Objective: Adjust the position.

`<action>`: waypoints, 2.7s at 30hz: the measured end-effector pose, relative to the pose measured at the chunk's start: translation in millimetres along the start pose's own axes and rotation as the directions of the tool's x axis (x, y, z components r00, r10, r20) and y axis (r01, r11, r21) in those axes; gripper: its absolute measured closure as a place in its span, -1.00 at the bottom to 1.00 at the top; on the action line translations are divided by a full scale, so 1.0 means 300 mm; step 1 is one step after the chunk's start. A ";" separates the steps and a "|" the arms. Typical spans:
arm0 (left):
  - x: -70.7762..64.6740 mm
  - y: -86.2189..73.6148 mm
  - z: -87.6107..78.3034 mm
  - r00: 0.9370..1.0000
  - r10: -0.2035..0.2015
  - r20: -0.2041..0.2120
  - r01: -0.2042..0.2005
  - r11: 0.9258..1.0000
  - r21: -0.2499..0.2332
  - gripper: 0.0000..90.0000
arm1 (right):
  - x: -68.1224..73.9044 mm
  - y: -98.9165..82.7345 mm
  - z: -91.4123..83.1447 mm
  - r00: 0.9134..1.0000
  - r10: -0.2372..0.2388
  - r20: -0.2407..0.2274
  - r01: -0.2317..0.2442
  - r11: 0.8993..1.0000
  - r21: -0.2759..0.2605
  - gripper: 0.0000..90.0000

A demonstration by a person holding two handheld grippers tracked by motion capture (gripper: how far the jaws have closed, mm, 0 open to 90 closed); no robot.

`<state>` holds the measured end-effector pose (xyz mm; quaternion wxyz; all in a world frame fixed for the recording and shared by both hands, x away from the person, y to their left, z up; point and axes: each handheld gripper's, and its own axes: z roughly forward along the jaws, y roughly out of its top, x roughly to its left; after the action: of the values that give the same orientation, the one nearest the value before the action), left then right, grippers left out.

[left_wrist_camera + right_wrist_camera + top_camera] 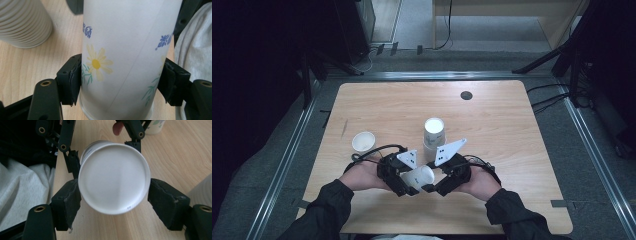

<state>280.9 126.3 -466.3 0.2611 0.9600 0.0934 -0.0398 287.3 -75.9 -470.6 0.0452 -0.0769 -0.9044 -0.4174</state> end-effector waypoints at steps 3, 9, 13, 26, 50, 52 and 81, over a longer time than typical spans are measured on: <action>-0.004 0.005 0.008 1.000 0.012 0.001 -0.012 1.000 0.006 -0.35 | 0.004 0.006 0.017 1.000 -0.006 -0.018 0.006 1.000 0.004 -0.38; -0.009 0.003 0.007 1.000 0.026 -0.002 -0.026 1.000 -0.002 -0.35 | 0.017 0.020 0.030 0.999 -0.049 -0.023 0.049 0.999 0.024 -0.23; -0.007 0.000 0.001 1.000 0.019 0.000 -0.019 0.999 -0.032 -0.38 | 0.018 0.027 0.019 0.999 -0.050 -0.016 0.050 0.999 0.021 -0.22; 0.012 -0.017 -0.045 0.999 -0.030 -0.024 0.026 0.986 -0.162 -0.72 | 0.001 0.025 -0.064 1.000 -0.023 -0.007 0.023 0.998 -0.061 -0.22; -0.036 -0.069 -0.122 0.996 -0.080 0.049 0.094 0.869 -0.486 -0.67 | 0.003 0.068 -0.147 0.995 -0.009 -0.102 -0.014 0.974 -0.225 -0.23; -0.035 -0.077 -0.130 0.995 -0.082 0.051 0.096 0.862 -0.498 -0.64 | -0.001 0.070 -0.148 0.994 -0.009 -0.112 -0.018 0.970 -0.241 -0.23; -0.011 -0.098 -0.192 0.995 -0.101 0.011 0.098 0.918 -0.385 -0.44 | 0.006 0.051 -0.104 0.996 -0.082 -0.047 0.075 0.989 -0.124 -0.44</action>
<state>273.3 179.8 -430.9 0.4416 0.8842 0.1492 -0.0294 288.9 -89.6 -438.6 0.0475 -0.0330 -0.8779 -0.4753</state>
